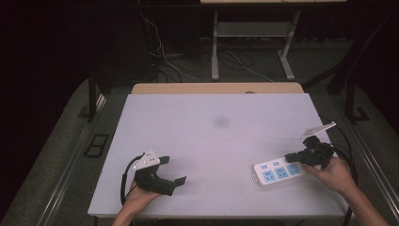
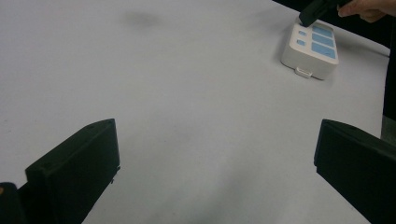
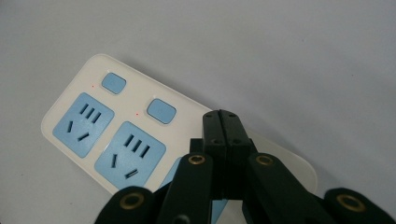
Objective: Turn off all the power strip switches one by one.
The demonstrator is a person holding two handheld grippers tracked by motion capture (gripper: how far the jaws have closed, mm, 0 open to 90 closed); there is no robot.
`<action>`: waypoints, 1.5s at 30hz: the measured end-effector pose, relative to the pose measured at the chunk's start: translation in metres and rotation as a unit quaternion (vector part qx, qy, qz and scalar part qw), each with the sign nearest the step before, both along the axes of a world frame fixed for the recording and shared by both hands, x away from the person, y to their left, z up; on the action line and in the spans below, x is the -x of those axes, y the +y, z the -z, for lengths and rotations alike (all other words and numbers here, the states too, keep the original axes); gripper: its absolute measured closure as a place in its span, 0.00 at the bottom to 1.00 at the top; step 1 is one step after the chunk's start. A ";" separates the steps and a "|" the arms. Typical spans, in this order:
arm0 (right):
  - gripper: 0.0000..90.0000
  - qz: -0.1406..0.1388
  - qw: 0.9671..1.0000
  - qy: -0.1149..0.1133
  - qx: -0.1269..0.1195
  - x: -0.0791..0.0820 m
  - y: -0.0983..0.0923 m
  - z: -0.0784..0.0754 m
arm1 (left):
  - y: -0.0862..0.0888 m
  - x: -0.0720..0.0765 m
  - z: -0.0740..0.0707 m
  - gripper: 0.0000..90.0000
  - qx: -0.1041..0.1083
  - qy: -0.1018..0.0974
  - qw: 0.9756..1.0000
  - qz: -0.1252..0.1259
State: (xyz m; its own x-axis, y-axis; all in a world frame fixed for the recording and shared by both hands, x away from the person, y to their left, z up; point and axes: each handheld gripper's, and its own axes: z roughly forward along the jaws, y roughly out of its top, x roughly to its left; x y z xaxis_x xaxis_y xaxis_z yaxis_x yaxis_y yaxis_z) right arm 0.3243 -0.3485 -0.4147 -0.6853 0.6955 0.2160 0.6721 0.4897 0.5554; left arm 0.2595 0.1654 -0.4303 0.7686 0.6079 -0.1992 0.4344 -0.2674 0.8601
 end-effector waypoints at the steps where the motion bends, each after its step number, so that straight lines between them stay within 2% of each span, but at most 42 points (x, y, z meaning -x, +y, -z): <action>1: 1.00 -0.001 1.000 0.000 0.001 0.000 0.000 0.000 | 0.000 0.000 0.000 0.00 0.000 0.000 1.000 0.000; 7: 1.00 -0.001 1.000 0.001 -0.004 0.000 0.000 0.000 | 0.000 0.000 0.000 0.00 0.000 0.000 1.000 -0.001; 11: 1.00 0.003 1.000 0.004 -0.020 -0.001 -0.004 0.002 | 0.001 0.000 0.001 0.00 0.000 0.002 1.000 -0.003; 19: 1.00 0.001 1.000 0.004 -0.021 -0.001 -0.004 0.002 | 0.001 0.000 0.001 0.00 0.001 0.001 1.000 -0.004; 24: 1.00 0.004 0.999 0.005 -0.032 -0.001 -0.006 0.002 | 0.001 0.000 0.001 0.00 0.001 0.002 1.000 -0.005; 25: 1.00 0.005 0.999 0.004 -0.045 -0.001 -0.007 0.000 | 0.002 0.000 0.001 0.00 0.001 0.003 1.000 -0.005; 27: 1.00 0.003 0.999 0.009 -0.037 -0.002 -0.006 -0.001 | 0.002 0.000 0.001 0.00 0.001 0.003 1.000 -0.005; 33: 1.00 -0.001 0.998 0.005 -0.056 0.000 -0.007 -0.006 | 0.002 -0.001 0.002 0.00 0.002 0.004 1.000 -0.007; 45: 1.00 -0.023 0.998 -0.010 -0.051 0.003 0.007 -0.027 | 0.002 0.000 0.002 0.00 0.001 0.004 1.000 -0.006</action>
State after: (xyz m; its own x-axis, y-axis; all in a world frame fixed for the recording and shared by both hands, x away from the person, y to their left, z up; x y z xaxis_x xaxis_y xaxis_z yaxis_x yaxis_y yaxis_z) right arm 0.3216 -0.3419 -0.3878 -0.7216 0.6378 0.2695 0.6378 0.4608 0.6172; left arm 0.2599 0.1671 -0.4318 0.7593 0.6172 -0.2061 0.4439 -0.2596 0.8577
